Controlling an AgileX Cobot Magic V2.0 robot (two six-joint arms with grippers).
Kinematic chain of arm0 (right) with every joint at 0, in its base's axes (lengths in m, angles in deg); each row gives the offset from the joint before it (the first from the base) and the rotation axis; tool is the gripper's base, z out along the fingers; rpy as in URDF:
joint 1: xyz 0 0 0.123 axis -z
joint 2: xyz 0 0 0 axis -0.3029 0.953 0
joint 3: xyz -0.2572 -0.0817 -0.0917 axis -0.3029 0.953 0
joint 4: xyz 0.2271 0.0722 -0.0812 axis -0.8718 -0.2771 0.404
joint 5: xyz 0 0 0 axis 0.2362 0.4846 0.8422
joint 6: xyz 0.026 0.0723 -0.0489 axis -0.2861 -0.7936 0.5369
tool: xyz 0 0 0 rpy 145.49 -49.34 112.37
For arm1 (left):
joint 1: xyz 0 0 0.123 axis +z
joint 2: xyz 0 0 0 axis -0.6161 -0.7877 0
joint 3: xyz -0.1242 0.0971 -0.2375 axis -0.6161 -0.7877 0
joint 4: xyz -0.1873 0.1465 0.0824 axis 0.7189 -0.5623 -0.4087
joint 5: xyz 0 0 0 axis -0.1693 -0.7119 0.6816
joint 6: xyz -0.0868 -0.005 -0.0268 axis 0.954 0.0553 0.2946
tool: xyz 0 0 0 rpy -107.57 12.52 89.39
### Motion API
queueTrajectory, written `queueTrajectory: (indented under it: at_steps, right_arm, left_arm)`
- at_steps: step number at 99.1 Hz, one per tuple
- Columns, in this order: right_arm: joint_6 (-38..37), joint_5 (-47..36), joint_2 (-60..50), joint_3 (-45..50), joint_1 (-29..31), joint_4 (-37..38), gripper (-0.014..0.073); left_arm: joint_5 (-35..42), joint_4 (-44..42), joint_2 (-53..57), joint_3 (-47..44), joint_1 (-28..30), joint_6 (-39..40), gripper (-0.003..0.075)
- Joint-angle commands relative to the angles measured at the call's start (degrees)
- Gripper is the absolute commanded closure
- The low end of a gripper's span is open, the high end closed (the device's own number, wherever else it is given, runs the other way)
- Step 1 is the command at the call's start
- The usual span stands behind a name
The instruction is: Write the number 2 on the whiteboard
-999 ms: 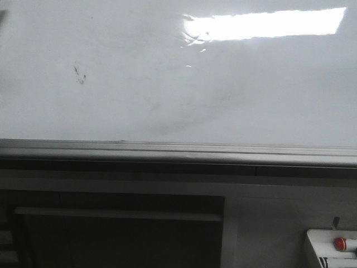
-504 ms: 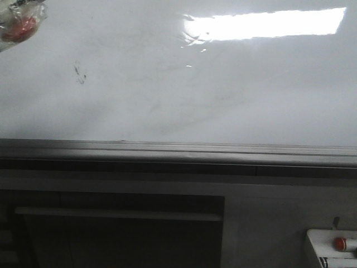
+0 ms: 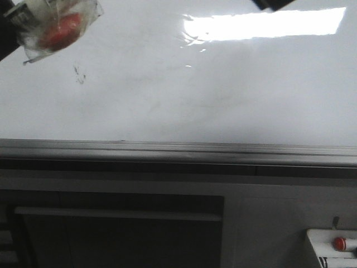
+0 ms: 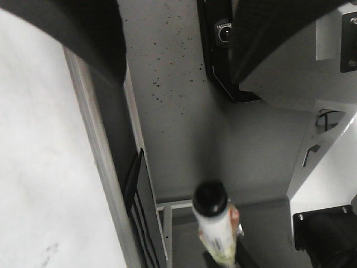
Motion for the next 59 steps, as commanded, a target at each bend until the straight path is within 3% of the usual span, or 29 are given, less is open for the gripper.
queueTrajectory:
  at_steps: [1,21,59]
  right_arm:
    - [2.47,-3.69,1.53,-3.49,-4.43,-0.68,0.023]
    - [2.57,-6.06,6.14,-7.87,-11.53,-0.68,0.023]
    - [2.47,-6.93,8.93,-9.78,-13.3,-2.83,0.0232]
  left_arm:
    - [3.05,1.94,0.67,2.07,-1.73,-0.12,0.0739]
    - [3.5,1.94,0.67,2.07,-3.87,-0.12,0.0739]
    - [4.26,1.94,0.67,2.07,-3.97,-0.12,0.0739]
